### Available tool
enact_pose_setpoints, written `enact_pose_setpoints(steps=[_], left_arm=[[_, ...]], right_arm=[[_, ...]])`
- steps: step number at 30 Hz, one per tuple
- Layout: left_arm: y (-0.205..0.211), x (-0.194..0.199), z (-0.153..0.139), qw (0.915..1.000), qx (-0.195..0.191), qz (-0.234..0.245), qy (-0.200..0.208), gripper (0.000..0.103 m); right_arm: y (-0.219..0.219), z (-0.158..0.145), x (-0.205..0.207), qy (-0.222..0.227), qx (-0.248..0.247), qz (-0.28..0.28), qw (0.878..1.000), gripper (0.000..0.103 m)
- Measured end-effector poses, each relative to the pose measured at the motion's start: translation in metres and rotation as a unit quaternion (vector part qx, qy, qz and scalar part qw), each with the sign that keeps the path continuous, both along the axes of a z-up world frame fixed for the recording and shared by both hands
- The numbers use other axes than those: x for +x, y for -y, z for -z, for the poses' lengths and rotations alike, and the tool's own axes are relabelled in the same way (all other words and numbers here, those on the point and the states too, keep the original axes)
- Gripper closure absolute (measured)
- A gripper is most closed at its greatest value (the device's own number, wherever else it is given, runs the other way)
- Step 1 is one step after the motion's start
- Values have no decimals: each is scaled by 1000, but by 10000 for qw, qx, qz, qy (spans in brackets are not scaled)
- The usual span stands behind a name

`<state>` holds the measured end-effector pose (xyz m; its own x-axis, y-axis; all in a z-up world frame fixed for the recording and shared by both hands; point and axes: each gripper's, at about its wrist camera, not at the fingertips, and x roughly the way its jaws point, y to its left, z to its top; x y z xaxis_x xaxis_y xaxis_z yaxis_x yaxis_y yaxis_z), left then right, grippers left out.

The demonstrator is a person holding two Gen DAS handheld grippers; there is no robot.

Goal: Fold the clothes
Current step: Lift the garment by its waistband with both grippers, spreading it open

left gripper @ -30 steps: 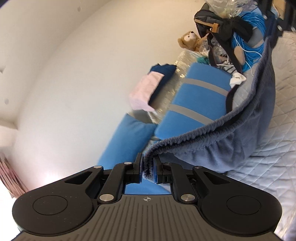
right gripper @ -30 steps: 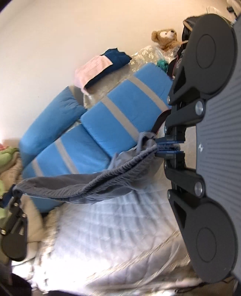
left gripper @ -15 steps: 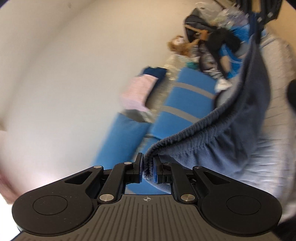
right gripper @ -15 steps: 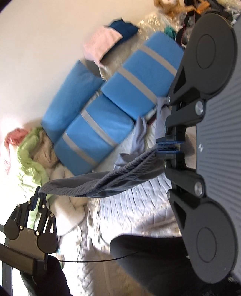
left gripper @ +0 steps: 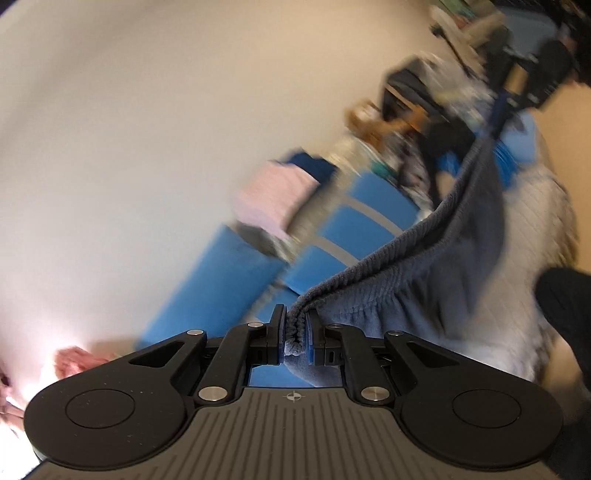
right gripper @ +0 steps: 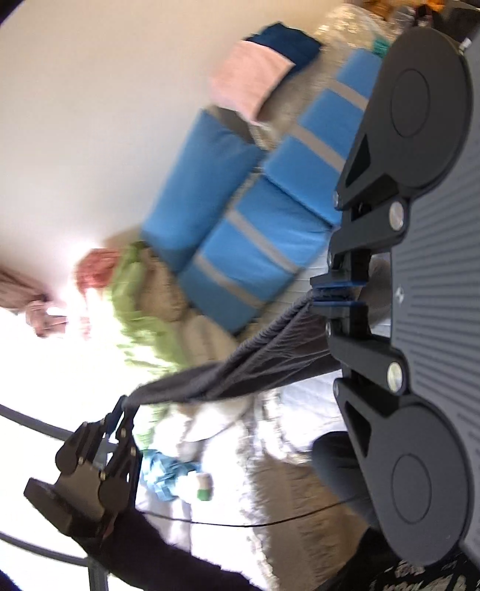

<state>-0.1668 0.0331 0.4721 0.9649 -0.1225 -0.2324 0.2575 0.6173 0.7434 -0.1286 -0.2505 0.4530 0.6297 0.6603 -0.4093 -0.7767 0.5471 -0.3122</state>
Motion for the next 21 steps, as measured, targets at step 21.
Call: enact_pose_setpoints(steps=[21], left_arm=[[80, 237, 116, 9931, 100, 274, -1133, 93]], right_arm=[[36, 146, 133, -1811, 163, 1185, 9762, 103]])
